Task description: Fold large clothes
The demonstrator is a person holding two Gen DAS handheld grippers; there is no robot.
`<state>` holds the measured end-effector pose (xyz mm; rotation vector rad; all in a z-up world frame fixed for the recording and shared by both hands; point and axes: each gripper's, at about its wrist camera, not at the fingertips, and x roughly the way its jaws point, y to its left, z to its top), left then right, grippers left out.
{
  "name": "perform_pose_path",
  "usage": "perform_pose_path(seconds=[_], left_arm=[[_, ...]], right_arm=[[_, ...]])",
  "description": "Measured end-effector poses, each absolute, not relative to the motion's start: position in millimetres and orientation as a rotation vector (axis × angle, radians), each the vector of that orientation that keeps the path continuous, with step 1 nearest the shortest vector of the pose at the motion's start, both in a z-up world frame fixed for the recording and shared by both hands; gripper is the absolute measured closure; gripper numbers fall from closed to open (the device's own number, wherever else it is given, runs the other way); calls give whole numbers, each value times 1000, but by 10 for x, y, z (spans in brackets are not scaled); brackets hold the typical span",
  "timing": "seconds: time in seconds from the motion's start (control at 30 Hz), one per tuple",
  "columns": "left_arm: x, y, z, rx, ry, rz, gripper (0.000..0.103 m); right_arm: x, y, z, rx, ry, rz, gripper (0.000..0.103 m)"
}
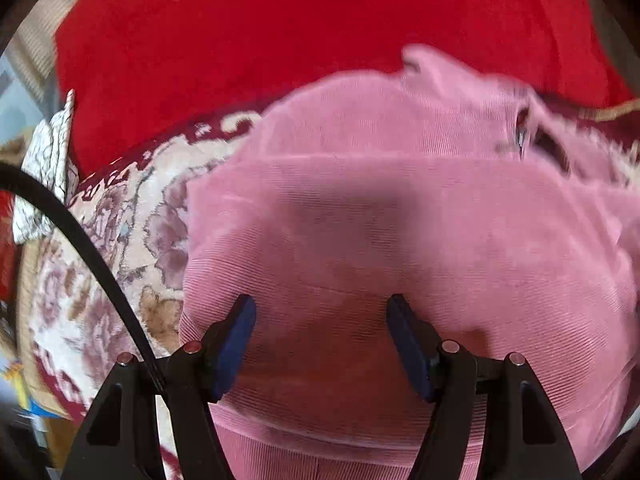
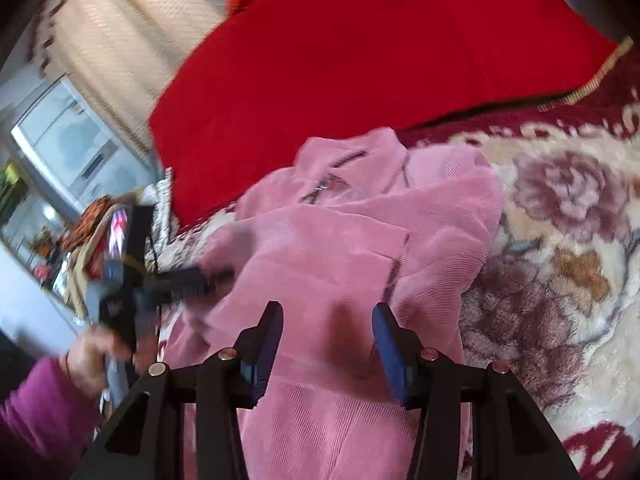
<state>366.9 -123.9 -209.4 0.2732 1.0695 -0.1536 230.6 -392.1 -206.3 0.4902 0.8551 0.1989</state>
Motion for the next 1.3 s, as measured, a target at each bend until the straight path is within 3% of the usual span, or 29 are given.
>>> perform_pose_path(seconds=[0.13,0.27,0.33,0.4,0.7,0.9,1.17,1.2,1.3], left_arm=[[3440,-952,-1804,194,1022,-176,34],[3023,-415,-1331,146,905,-218,33],[2772,-79,-1182,120,856,-222,19],[2567,283,-1157,89,840,-232,16],[1845,1224,-1921,-23,971,-349,16],[1592,1371,-2280,-129,998,-487,16],[1720,1507,-2448,-283,1032,-563,16],[1732,1501,-2459,-283,1034,-571,20],[1767,1448,-2488,-274,1047,-614,52]], right_arm=[[2532,-3838,-2377,480,1005,175,47],[2398,-3878,-2244,498,927,180,37],[2265,-3996,-2135,565,856,189,31],[2123,-4131,-2027,614,777,187,24],[1005,-4308,-2061,732,673,206,22],[482,-4066,-2492,682,869,191,22],[584,-3730,-2972,524,1016,170,22],[621,-3704,-3004,519,1014,171,22],[745,-3565,-3117,482,1043,173,26]])
